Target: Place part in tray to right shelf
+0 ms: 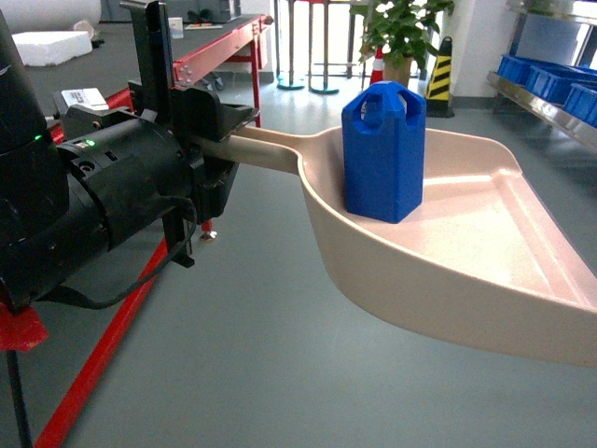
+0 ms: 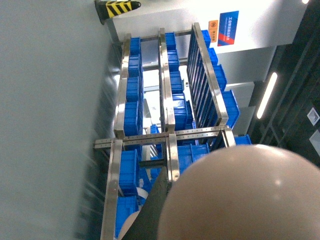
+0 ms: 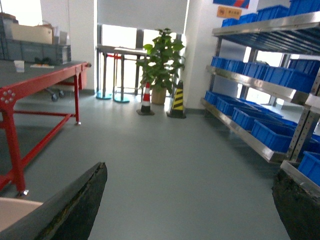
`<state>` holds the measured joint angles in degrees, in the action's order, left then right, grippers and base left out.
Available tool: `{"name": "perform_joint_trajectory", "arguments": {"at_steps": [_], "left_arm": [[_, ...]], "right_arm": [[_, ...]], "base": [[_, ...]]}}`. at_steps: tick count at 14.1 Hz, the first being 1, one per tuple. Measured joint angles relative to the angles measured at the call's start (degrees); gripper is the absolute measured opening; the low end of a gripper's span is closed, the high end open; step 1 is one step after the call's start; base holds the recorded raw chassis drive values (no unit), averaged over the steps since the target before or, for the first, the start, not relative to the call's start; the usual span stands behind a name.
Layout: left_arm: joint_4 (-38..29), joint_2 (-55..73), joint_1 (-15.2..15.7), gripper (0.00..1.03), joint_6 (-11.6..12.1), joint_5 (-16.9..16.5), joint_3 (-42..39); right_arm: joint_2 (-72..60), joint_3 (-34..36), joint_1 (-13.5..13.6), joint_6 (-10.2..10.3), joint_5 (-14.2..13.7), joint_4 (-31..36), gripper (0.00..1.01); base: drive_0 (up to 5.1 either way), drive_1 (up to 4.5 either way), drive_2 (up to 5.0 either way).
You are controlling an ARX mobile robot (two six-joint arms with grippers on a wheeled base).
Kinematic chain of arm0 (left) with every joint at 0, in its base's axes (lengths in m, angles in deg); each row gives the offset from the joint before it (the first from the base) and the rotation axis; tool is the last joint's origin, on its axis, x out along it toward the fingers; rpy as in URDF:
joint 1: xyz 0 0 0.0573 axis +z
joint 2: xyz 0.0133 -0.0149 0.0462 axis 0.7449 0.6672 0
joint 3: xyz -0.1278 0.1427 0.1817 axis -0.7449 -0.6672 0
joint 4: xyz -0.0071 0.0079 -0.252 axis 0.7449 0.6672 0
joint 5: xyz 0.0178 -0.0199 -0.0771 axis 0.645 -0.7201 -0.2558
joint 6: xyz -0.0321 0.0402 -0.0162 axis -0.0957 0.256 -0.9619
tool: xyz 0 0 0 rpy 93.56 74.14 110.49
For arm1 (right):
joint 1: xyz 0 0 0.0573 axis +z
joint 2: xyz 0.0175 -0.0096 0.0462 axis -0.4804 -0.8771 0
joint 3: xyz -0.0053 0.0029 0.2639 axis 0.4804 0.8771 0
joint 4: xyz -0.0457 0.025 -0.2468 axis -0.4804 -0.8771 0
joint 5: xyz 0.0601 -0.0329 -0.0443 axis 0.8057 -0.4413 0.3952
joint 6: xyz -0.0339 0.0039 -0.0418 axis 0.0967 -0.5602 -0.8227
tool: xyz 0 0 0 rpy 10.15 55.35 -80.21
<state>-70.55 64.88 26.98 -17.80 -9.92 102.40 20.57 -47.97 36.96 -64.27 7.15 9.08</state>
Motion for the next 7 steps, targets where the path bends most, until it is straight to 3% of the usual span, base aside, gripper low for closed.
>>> {"name": "perform_joint_trajectory", "arguments": {"at_steps": [7], "left_arm": [[-0.2,0.0,0.0,0.13,0.0,0.1,0.0]], "right_arm": [[0.0,0.0,0.0,0.0,0.0,0.2,0.98]], "base": [[0.0,4.14,-4.2]]}}
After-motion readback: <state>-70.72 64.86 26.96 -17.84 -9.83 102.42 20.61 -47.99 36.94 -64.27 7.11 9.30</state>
